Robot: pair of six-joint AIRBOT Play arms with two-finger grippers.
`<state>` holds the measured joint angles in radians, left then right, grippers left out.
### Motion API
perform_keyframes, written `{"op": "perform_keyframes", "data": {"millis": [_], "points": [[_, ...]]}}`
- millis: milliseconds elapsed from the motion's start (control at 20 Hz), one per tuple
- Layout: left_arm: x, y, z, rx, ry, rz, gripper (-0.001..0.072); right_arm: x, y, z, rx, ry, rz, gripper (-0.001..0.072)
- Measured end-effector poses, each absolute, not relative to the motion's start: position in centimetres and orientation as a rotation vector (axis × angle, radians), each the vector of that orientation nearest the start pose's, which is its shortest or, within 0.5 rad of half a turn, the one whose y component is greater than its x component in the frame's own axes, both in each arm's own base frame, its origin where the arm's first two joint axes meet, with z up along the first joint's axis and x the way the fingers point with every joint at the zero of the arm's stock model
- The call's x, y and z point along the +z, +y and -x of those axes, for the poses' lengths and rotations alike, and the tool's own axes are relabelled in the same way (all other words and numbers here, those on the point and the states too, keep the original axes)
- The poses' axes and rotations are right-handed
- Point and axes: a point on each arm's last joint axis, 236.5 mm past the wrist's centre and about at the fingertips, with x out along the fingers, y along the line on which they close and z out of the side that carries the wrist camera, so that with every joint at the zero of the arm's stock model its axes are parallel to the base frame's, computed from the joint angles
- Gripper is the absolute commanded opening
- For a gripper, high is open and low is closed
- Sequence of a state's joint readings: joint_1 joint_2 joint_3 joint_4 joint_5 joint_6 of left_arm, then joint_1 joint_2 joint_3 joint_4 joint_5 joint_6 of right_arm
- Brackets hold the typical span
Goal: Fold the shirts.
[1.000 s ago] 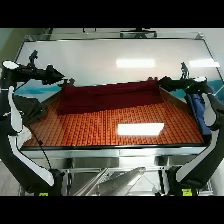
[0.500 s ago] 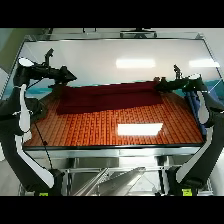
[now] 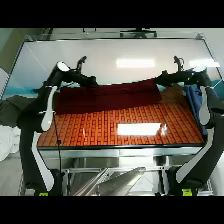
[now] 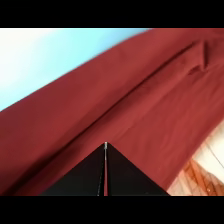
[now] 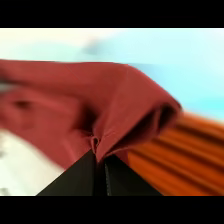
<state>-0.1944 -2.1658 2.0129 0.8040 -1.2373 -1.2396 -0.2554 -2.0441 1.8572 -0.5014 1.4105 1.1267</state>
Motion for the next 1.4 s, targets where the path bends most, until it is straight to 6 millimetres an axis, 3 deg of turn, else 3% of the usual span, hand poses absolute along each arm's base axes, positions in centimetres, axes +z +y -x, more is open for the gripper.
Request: {"op": "perform_keyframes", "data": {"millis": [250, 400, 550, 650, 750, 950, 1050, 1150, 1200, 1250, 1300, 1400], "points": [[-9.7, -31.8, -51.9, -0.790, 1.270, 0.324, 0.0013, 13.4, 13.6, -51.8, 0.931, 0.960, -0.769, 0.0013], [-10.7, -34.1, -51.6, -0.793, 1.274, 0.367, 0.0013, 17.4, 18.4, -50.2, 0.999, 0.942, -0.778, 0.0013], [-9.8, -34.6, -51.5, -0.808, 1.278, 0.423, 0.0012, 18.9, 23.4, -49.2, 1.039, 0.944, -0.791, 0.0013], [-5.8, -33.4, -51.4, -0.852, 1.271, 0.482, 0.0011, 18.7, 26.4, -48.9, 1.045, 0.955, -0.790, 0.0013], [-0.3, -30.4, -51.5, -0.895, 1.241, 0.517, 0.0011, 17.8, 29.2, -49.0, 1.033, 0.958, -0.791, 0.0013], [12.2, -19.8, -51.3, -0.885, 1.091, 0.530, 0.0014, 15.2, 36.7, -49.7, 0.991, 0.930, -0.821, 0.0013], [16.7, -14.6, -50.6, -0.824, 1.003, 0.538, 0.0014, 13.2, 41.5, -49.6, 0.966, 0.911, -0.842, 0.0013], [19.4, -10.6, -49.4, -0.776, 0.940, 0.534, 0.0014, 10.6, 46.4, -48.8, 0.948, 0.885, -0.862, 0.0017], [20.1, -9.2, -48.9, -0.754, 0.922, 0.533, 0.0014, 9.0, 48.6, -48.4, 0.934, 0.871, -0.866, 0.0086], [20.5, -7.8, -48.3, -0.734, 0.909, 0.532, 0.0014, 7.2, 50.8, -47.9, 0.913, 0.857, -0.876, 0.0387], [20.6, -7.0, -47.8, -0.722, 0.901, 0.530, 0.0014, 5.6, 52.7, -47.3, 0.892, 0.845, -0.892, 0.0629], [20.3, -5.7, -46.9, -0.701, 0.899, 0.537, 0.0014, 3.4, 55.3, -46.0, 0.869, 0.825, -0.901, 0.0639]]}}
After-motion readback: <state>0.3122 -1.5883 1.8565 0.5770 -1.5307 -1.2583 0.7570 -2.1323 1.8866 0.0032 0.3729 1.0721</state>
